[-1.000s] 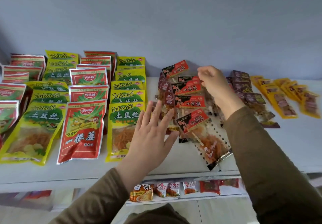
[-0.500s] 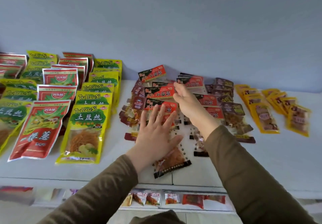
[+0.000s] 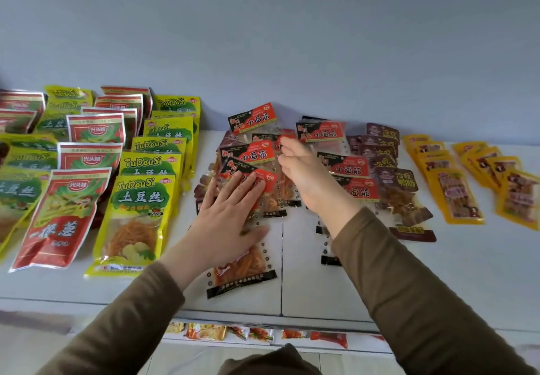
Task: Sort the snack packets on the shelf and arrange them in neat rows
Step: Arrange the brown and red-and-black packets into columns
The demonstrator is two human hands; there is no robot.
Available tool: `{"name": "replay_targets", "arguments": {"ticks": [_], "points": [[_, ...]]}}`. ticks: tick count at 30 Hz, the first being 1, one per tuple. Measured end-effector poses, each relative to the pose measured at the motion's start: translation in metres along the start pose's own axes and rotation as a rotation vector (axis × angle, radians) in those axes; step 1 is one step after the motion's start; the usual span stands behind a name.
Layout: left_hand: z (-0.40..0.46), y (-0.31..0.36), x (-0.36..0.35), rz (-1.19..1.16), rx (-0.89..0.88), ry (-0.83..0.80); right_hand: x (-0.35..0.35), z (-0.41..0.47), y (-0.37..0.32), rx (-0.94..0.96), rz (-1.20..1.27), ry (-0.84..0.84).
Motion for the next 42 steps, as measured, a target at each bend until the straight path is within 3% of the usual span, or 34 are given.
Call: {"name": "replay_targets", "arguments": {"ticks": [8,16,20,27,30,34,39,41,42], "points": [[-0.002,0.009,-0.005,0.002,0.016,0.039,0.010,0.005,0.005,0.020,-0.082,0.213],[-0.001,0.027,-0.007,-0.031,-0.044,0.063,0.004,0.013,0.015,0.057,-0.052,0.264],[0.006,0.036,-0.009,-0.063,-0.060,0.093,0.001,0.012,0.013,0.101,-0.274,0.277],[0.015,0.042,0.008,-0.473,-0.112,0.331,0.005,0.022,0.007,0.186,-0.557,0.332],[0.012,0.034,0.014,-0.217,-0.042,0.431,0.012,0.025,0.006,0.251,-0.646,0.389],[-0.002,0.020,0.013,-0.056,0.103,0.378,0.022,0.028,0.005,0.301,-0.728,0.440],[0.001,0.045,-0.009,-0.073,-0.061,0.103,0.032,0.015,-0.013,0.366,-1.077,0.603],[0.007,0.051,-0.013,-0.069,-0.083,0.082,0.019,-0.001,-0.029,0.494,-1.167,0.696],[0.011,0.053,-0.014,-0.086,-0.092,0.084,0.005,-0.008,-0.035,0.602,-1.118,0.650]]}}
Point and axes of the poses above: each hand's wrist, its own z-axis towards the middle knuckle, its own x-axis out of the back of the hand, y = z × x, the point moved 4 cm from there along z, towards the middle knuckle, and after that the axes turned 3 degrees about y, right-handed, at the moved point
